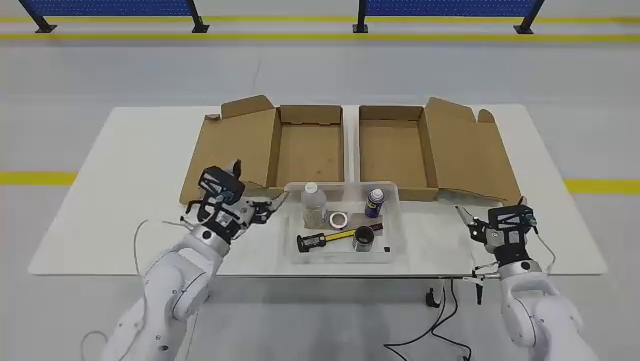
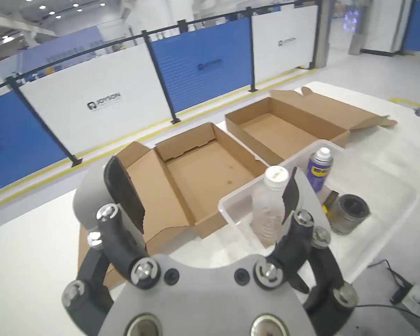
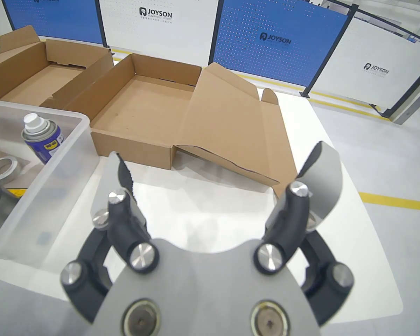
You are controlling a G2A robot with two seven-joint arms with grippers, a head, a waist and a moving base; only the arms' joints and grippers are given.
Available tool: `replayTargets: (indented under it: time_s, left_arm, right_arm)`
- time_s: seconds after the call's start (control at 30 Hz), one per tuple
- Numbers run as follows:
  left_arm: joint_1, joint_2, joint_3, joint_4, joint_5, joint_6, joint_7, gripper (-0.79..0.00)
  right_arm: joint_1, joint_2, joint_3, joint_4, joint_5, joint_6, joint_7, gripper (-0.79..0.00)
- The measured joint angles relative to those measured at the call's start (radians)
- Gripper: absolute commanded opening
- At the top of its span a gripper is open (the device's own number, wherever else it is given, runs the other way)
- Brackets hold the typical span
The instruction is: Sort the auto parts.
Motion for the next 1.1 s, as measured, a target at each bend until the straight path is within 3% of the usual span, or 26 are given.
replayTargets:
  time_s: [0.2, 0.4, 0.8, 1.1]
  left_arm:
    - [-0.08, -0.021, 0.134, 0.089, 0.017, 0.048, -0.022, 0.0]
    - [-0.157, -0.043, 0.218, 0.193, -0.014, 0.106, -0.038, 0.0]
    - [-0.248, -0.071, 0.308, 0.367, -0.033, 0.108, -0.038, 0.0]
    - [-0.278, -0.084, 0.332, 0.425, -0.081, 0.078, -0.034, 0.0]
  right_arm:
    - [0.0, 0.0, 0.0, 0.0, 0.0, 0.0, 0.0, 0.0]
    - [0.0, 0.0, 0.0, 0.0, 0.0, 0.0, 0.0, 0.0]
    - [0.0, 0.0, 0.0, 0.0, 0.0, 0.0, 0.0, 0.0]
    - [0.0, 0.0, 0.0, 0.0, 0.0, 0.0, 0.0, 0.0]
